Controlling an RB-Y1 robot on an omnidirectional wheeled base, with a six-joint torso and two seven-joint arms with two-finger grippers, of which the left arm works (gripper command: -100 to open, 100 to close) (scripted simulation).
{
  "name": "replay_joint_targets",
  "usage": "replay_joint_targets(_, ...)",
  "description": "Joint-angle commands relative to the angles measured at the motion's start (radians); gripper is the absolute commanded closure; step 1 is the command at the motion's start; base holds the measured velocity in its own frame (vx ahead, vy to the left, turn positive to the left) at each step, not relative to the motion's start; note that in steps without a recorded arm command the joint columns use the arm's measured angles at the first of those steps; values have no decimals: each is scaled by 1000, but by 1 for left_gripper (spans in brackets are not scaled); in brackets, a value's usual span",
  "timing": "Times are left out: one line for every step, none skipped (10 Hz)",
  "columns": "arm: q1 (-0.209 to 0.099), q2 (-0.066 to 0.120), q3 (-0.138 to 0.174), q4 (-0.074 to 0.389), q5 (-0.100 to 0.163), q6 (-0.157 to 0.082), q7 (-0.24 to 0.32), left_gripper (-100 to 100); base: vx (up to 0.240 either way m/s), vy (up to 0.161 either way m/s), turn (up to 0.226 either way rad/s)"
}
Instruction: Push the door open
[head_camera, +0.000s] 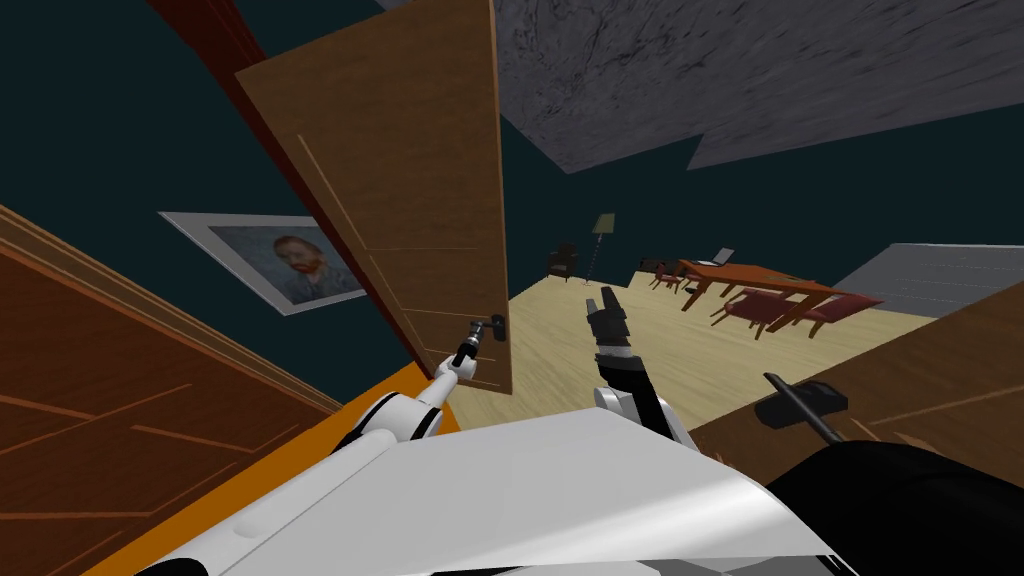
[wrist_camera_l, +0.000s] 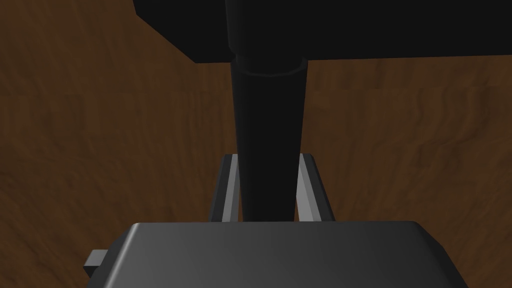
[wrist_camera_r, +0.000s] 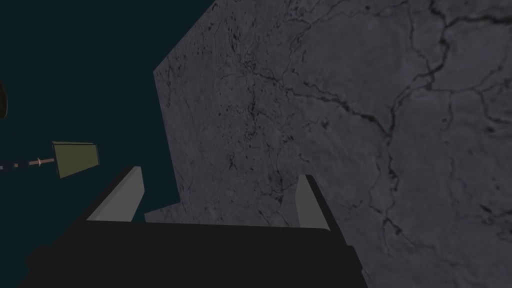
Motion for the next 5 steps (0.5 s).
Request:
replay_joint_targets(-11,6,15,17,7,-6,-7,100,90,-80,14)
replay_joint_targets(-10,8,19,18,8,-6,-9,100,139,-118,59)
replay_joint_targets(-9,13,28,18,12,-6,-13,100,153,-124,68)
replay_joint_targets(-7,18,38,19,17,-7,-18,100,170,-142,56)
replay_joint_targets(-7,21,43,20,19,-7,-20,100,156,-135,36)
